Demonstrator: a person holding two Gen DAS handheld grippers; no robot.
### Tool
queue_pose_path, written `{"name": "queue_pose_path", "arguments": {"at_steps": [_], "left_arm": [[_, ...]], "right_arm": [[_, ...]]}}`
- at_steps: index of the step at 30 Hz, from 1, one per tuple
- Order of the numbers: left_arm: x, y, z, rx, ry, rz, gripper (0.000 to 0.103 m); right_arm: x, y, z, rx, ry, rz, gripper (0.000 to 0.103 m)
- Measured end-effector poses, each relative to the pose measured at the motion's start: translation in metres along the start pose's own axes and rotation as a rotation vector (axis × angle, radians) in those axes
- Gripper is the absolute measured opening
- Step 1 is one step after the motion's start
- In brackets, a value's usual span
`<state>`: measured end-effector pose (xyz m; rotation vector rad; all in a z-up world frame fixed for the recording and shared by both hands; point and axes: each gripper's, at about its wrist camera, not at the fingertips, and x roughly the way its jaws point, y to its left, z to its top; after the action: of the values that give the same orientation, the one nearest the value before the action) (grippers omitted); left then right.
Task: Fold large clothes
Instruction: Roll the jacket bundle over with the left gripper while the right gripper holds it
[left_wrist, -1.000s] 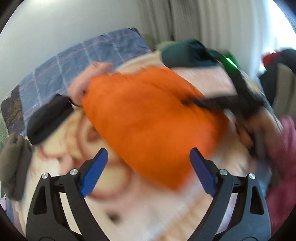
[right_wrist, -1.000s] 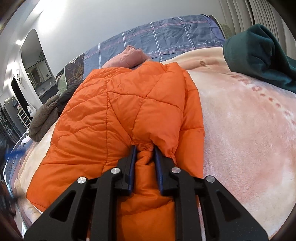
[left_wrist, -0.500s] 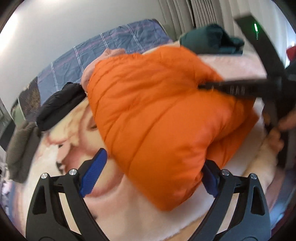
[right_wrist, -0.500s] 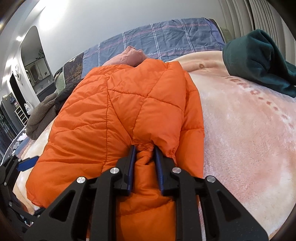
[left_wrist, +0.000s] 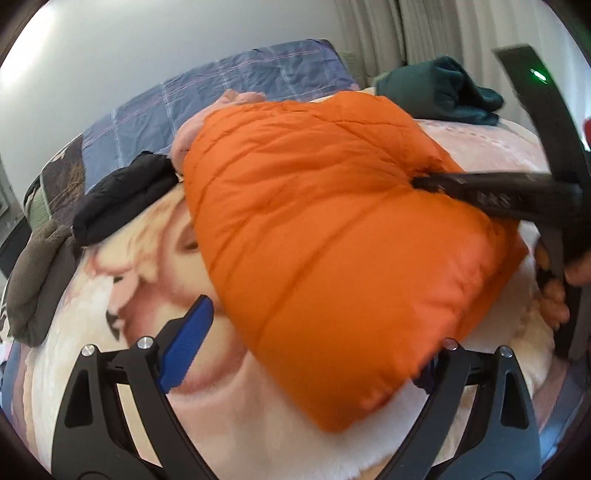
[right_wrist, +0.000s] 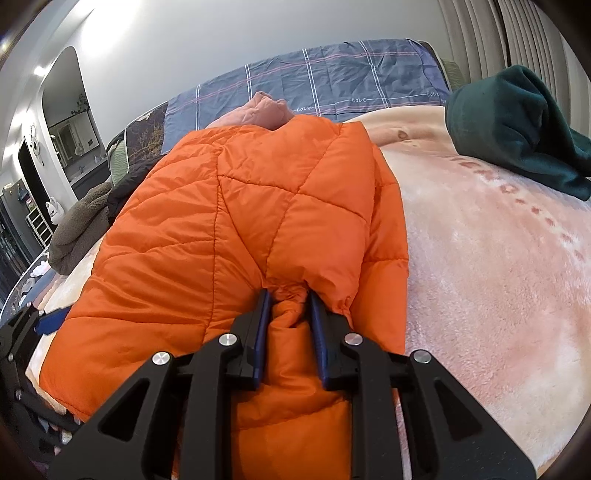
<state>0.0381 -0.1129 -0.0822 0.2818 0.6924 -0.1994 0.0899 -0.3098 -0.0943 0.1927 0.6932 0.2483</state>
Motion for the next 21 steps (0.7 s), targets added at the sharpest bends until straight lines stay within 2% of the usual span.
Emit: {"name": "queue_pose_path", "arguments": {"at_steps": [3,6,9,12,13,16,18,21], "left_arm": [[0.0,0.019,-0.007,-0.084,0.057,0.014,0.094],[-0.006,0.032,-0.025,-0.049,0.077,0.097,0.094],[-0.012,0.036,-0.035,-0.037,0.089,0.094,0.095],[-0.024,0.037,-0.037,-0.014,0.088,0.062,0.094],[-0.032,0.038,-0.037,-0.006,0.09,0.03,0.093],[-0.061,0.048,-0.032,-0.007,0.066,-0.109,0.073],[-0.079,0.055,-0.022,-0.018,0.012,-0.163,0.061],[-0.097,0.067,0.01,-0.029,-0.121,-0.165,0.061]], "right_arm": [[0.0,0.002,-0.001,-0.008,0.004,0.001,0.021],[0.002,0.006,-0.002,-0.039,0.02,0.044,0.021],[0.002,0.009,-0.002,-0.054,0.019,0.035,0.022],[0.001,0.005,-0.002,-0.041,0.021,0.047,0.022],[0.001,0.004,-0.002,-0.036,0.021,0.049,0.022],[0.001,0.005,-0.003,-0.035,0.018,0.05,0.024],[0.0,0.009,-0.004,-0.047,0.016,0.041,0.025],[-0.001,0.013,-0.005,-0.059,0.013,0.027,0.025]]}}
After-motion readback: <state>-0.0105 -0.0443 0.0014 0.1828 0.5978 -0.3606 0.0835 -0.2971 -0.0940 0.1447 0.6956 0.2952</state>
